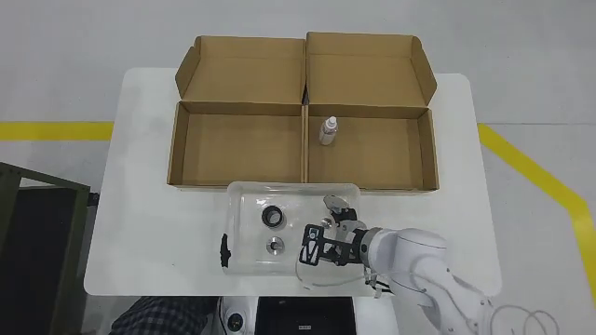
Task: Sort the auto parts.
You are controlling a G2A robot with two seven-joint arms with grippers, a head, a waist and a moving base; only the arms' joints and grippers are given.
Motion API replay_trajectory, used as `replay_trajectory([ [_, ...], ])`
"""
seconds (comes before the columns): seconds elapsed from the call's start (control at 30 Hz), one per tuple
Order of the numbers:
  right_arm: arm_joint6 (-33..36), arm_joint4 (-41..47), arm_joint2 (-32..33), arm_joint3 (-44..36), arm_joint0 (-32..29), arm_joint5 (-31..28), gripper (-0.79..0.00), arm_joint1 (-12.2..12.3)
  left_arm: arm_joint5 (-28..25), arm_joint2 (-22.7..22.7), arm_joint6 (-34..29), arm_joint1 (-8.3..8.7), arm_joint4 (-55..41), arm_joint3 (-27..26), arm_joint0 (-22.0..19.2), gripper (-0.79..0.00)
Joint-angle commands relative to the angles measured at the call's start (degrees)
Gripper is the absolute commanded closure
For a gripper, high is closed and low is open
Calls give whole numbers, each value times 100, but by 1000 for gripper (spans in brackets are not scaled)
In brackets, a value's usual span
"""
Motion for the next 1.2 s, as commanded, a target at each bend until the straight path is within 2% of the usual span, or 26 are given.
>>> replay_trajectory([
  [0.0, 96, 45, -71, 70, 93, 36, -785, -17, 0, 0, 0, 0, 0, 0, 0, -785],
  [0.23, 316, 139, -270, 341, 366, 196, -785, -72, 0, 0, 0, 0, 0, 0, 0, -785],
  [0.67, 674, 197, -488, 606, 601, 293, -616, -117, 0, 0, 0, 0, 0, 0, 0, -785],
  [0.73, 709, 205, -516, 634, 620, 288, -557, -121, 0, 0, 0, 0, 0, 0, 0, -785],
  [0.8, 744, 217, -538, 657, 638, 287, -406, -124, 0, 0, 0, 0, 0, 0, 0, -785],
  [0.83, 762, 226, -545, 669, 647, 294, -382, -125, 0, 0, 0, 0, 0, 0, 0, -785],
  [1.07, 859, 209, -590, 677, 696, 331, -323, -130, 0, 0, 0, 0, 0, 0, 0, -785],
  [1.17, 879, 177, -609, 670, 708, 363, -249, -132, 0, 0, 0, 0, 0, 0, 0, -785],
])
